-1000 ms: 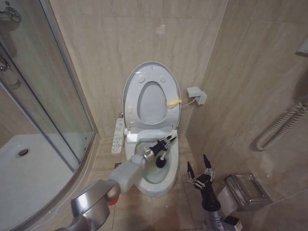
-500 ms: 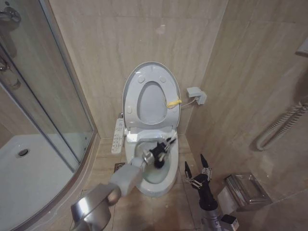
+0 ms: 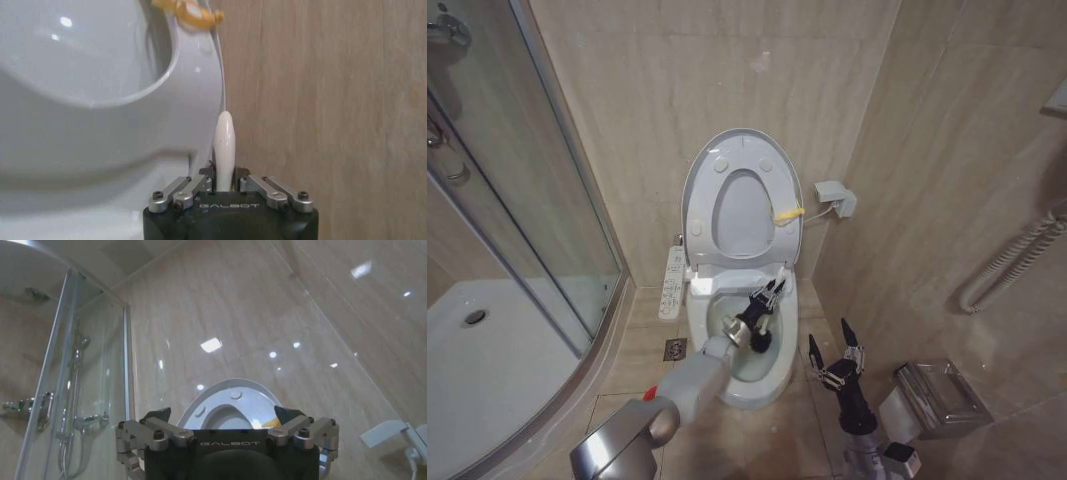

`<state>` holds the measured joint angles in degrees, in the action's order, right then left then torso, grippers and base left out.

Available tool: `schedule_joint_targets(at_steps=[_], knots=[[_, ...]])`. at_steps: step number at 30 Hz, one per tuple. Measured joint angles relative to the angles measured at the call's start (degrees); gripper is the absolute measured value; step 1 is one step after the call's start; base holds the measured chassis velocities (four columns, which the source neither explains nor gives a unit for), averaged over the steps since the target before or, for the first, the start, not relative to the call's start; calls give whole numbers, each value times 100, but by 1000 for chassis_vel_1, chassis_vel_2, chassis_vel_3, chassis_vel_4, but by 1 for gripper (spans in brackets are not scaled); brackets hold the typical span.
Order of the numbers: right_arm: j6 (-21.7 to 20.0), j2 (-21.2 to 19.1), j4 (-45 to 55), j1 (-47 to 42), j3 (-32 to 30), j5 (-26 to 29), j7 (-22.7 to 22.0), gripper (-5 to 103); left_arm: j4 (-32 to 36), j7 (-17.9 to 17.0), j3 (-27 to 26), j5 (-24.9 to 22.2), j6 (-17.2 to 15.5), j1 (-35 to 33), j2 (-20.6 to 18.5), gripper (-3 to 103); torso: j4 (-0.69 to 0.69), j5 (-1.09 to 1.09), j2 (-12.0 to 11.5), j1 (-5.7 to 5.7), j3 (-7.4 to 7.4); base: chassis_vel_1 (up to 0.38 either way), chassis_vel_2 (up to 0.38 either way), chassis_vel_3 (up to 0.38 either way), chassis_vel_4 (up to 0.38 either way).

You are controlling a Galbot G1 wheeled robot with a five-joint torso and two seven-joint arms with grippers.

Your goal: Open the toilet lid, clean the toilet bowl with a toilet brush, close the toilet lid, and flush.

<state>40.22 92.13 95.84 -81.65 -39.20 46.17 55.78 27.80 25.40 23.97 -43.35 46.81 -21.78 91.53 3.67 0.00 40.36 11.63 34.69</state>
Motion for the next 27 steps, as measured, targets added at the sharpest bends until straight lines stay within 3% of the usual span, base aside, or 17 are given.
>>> schedule_joint_targets(at_steps=[4,10,12,16,22,25,27], knots=[[0,1,1,-2,-42,30,1,100,7,12,17,41,2,-105,-113,18,4,2,7,-5,-7,0,0,0,0],[-14,0,4,10,-67,55,-9,100,306,8,83,-81,1,-84,-116,18,-8,-1,-2,1,4,0,0,0,0],[-16,1,-6,17,-47,54,-9,100,368,5,89,-133,1,-45,-69,18,3,-2,-2,2,1,0,0,0,0],[-18,-2,-7,12,-18,53,-6,100,214,22,99,-121,-2,-80,-130,18,3,-1,-1,1,0,0,0,0,0],[-19,0,-36,6,0,54,-4,100,414,21,250,-275,-12,-1,-267,18,-5,-1,-2,1,3,0,0,0,0],[-20,-2,-37,1,32,54,-8,100,694,-118,353,-323,-88,121,-307,18,2,-2,-1,1,1,0,0,0,0],[-20,-39,-57,-10,93,51,-30,100,1171,-531,558,-286,-440,216,-479,18,3,-1,-1,1,1,0,0,0,0]])
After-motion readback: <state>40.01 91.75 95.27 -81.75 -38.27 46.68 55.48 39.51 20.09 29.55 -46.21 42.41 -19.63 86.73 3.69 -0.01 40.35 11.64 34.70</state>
